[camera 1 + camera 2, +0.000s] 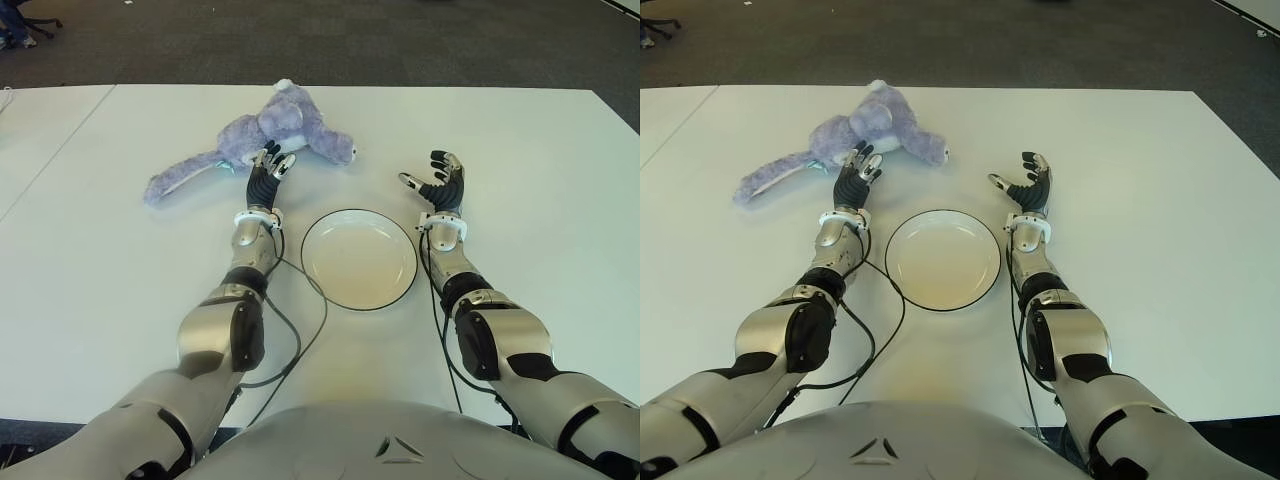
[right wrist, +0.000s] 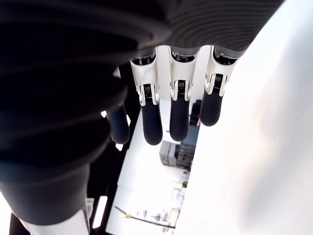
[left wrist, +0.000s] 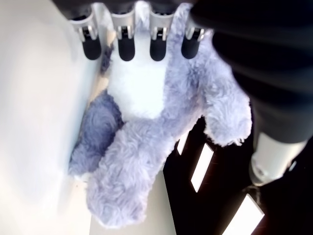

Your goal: Put the doll into the plate.

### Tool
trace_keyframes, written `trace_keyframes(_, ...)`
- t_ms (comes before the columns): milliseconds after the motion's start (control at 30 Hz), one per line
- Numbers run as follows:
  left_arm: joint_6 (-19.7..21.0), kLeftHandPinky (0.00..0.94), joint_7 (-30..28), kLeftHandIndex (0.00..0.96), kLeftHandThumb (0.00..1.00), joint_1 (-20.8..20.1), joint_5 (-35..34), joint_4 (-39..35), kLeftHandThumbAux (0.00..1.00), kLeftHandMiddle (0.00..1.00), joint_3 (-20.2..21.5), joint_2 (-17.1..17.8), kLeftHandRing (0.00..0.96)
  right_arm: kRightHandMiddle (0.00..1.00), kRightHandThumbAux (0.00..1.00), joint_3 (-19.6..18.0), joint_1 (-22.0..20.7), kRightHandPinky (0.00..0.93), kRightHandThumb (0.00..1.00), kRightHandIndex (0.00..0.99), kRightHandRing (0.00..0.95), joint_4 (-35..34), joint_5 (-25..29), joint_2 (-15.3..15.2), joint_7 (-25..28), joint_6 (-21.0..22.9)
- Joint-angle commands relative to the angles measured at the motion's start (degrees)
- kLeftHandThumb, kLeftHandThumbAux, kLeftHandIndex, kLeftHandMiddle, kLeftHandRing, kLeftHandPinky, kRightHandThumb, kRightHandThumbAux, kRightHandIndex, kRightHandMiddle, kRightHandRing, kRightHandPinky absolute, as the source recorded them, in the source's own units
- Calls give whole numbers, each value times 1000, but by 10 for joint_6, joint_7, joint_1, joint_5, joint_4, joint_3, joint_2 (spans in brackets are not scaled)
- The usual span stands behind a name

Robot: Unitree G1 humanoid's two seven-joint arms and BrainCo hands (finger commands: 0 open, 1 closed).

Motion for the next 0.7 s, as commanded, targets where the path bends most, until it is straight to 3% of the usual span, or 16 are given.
trace_keyframes(33,69,53,6,4,0,124,5,74,640,69,0,-1,59,262,868,1,129,211,0,267,250,78,1,41,6,42)
trace_keyframes(500,60,76,-1,8,0,131,-1,72,648,86,4,-2,70,249,855,-9,129,193,0,244,226,76,14,46,23,33)
trace_keyframes(567,49,75,-2,7,0,137,-2,69,646,86,4,-5,72,246,850,-8,131,194,0,237,222,76,14,45,24,34)
trace_keyframes(700,-12,51,-3,0,0,178,1,51,658,78,-3,-14,67,249,853,-7,134,196,0,237,224,75,13,44,24,29)
